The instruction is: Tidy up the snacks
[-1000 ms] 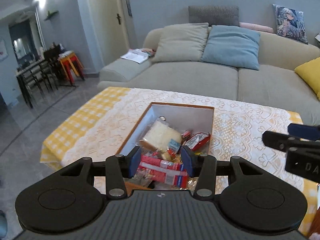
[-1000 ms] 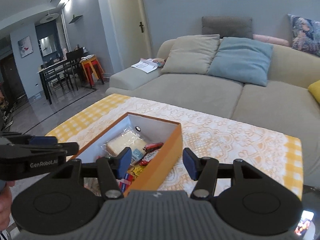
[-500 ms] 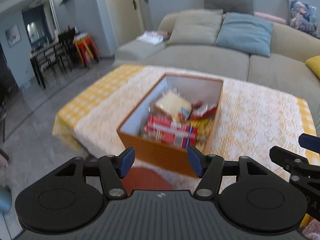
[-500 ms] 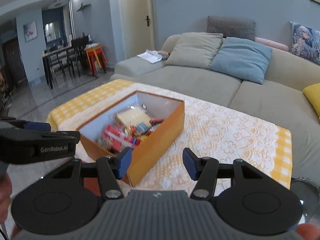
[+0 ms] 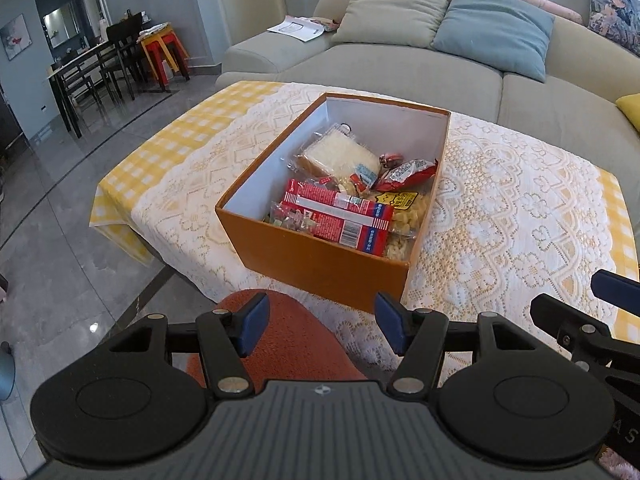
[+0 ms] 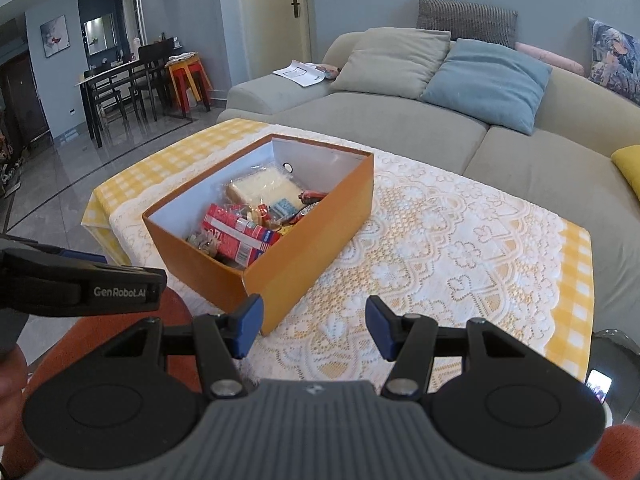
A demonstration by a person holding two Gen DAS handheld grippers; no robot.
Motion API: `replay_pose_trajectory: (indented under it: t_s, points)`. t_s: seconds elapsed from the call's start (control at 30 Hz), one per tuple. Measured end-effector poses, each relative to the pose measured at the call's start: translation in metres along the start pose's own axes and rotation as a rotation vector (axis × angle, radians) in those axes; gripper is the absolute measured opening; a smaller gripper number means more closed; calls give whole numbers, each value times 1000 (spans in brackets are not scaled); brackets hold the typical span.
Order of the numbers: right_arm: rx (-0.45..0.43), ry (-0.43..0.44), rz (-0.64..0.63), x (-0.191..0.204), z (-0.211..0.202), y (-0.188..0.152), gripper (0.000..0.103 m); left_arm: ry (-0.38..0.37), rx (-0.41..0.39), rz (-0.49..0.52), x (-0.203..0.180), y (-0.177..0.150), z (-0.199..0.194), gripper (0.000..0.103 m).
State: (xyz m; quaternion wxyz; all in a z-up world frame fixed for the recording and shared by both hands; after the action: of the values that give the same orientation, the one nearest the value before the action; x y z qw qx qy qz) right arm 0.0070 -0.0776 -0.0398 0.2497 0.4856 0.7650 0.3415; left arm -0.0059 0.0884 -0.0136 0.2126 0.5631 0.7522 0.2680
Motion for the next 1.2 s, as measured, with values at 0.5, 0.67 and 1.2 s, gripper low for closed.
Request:
replay_pose_trajectory:
  t_s: [0.5,0.67,1.2]
  points:
    - [11,-2,15,-4,4,-1,56,-2,3,10,-3,1,-1,71]
    - [11,-3,17,-4,4,-2,56,-1,3,11,-3,1,-1,71]
    - [16,-10,20,-6,5,-2,56,-3,5,15,-3,4,-1,71]
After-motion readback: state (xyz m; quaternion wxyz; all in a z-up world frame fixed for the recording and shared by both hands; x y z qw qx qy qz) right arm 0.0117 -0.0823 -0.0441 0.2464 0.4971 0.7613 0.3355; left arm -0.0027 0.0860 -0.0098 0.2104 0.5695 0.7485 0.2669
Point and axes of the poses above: each gripper's, at about its wrist camera, not at the fingertips, and z roughly the way its jaws point, x to its left, y to its top, the point moved 3 cm from there along z, roughly the way its jaws point, and after that the axes turned 13 degrees about -z, right-handed, at the moved point
